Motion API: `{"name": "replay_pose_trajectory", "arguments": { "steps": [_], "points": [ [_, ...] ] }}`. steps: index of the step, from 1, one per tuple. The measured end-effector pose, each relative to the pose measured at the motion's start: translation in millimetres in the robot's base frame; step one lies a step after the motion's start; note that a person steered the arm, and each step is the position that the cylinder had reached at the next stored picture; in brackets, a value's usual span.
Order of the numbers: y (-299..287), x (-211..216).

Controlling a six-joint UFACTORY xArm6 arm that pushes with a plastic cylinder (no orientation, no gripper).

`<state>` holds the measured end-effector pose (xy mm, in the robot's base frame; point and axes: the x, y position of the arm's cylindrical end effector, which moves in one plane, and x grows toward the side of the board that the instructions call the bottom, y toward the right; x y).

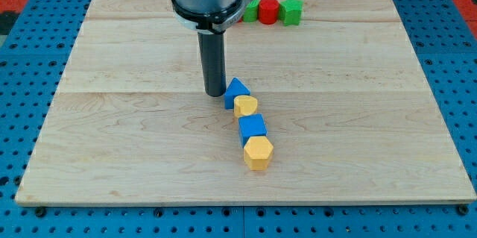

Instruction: Slide the blue triangle slightly right

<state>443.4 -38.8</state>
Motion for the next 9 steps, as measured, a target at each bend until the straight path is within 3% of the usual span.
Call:
{"name": "replay_pose_trajectory", "arguments": {
  "steps": [1,3,5,7,8,9],
  "points": [
    [0,0],
    [-89,14],
    [-90,17],
    [-91,-75],
    [-126,-102],
    [-136,-70]
  ]
}}
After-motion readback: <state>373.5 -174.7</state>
